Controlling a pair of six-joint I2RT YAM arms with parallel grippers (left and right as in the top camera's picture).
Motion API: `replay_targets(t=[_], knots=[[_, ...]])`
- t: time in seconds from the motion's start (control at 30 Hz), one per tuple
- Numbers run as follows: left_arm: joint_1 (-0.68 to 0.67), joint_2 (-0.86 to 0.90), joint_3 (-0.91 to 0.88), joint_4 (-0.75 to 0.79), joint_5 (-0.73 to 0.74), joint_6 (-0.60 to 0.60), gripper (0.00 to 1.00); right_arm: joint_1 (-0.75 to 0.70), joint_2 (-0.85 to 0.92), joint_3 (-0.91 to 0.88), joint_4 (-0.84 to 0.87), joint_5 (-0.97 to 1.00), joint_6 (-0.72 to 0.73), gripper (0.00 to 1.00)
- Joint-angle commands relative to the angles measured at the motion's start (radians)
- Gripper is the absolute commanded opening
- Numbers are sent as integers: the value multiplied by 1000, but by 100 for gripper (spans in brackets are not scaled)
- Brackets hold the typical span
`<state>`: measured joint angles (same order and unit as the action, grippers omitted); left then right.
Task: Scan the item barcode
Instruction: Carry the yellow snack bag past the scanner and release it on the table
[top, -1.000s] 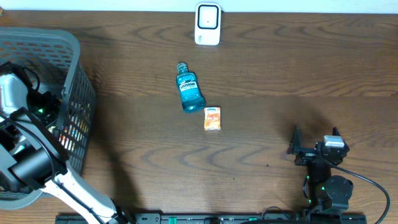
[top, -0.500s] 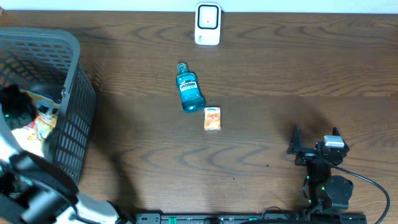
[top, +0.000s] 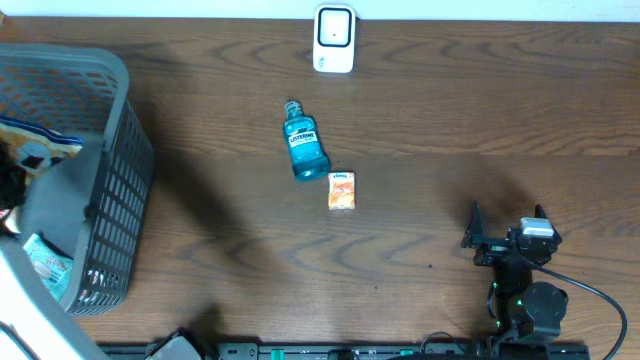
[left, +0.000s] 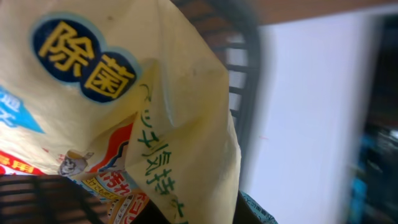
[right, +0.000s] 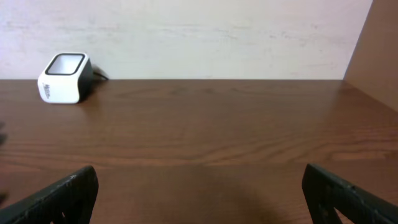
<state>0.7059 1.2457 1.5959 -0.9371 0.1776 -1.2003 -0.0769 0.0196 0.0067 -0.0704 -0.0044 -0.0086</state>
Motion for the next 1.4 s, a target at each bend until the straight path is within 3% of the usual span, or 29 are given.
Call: replay_targets(t=[0.0,0.13,0.33,0.47,0.5,0.63,0.8,0.97,1.2,1.37], knots=[[-89,-129,10,43,-1,80,7,-8,0,-1,-5,-3,-8,99],[-272,-193,10,119,-2,154,7,-8,0,-1,-5,-3,-8,99],[-594,-167,10,208,-3,396,7,-8,0,-1,-5,-3,-8,99],[-786,-92,10,208,-2,660,7,-8,0,-1,-5,-3,-8,99],[-861,-47,10,181,-3,806,7,-8,0,-1,-5,-3,-8,99],[-963,56,9,74,-15,993,7,-8,0,-1,-5,-3,-8,99],[-1015,209,9,-59,-179,1025,7,-8,0,-1,-5,-3,-8,99],[-1028,338,-20,-123,-197,1075,7,-8,0,-1,-5,-3,-8,99],[-1063,482,-132,-83,-190,1172,7,-8,0,-1,-5,-3,-8,99],[-1094,560,-208,-7,-186,1174,7,-8,0,-1,-5,-3,-8,99]])
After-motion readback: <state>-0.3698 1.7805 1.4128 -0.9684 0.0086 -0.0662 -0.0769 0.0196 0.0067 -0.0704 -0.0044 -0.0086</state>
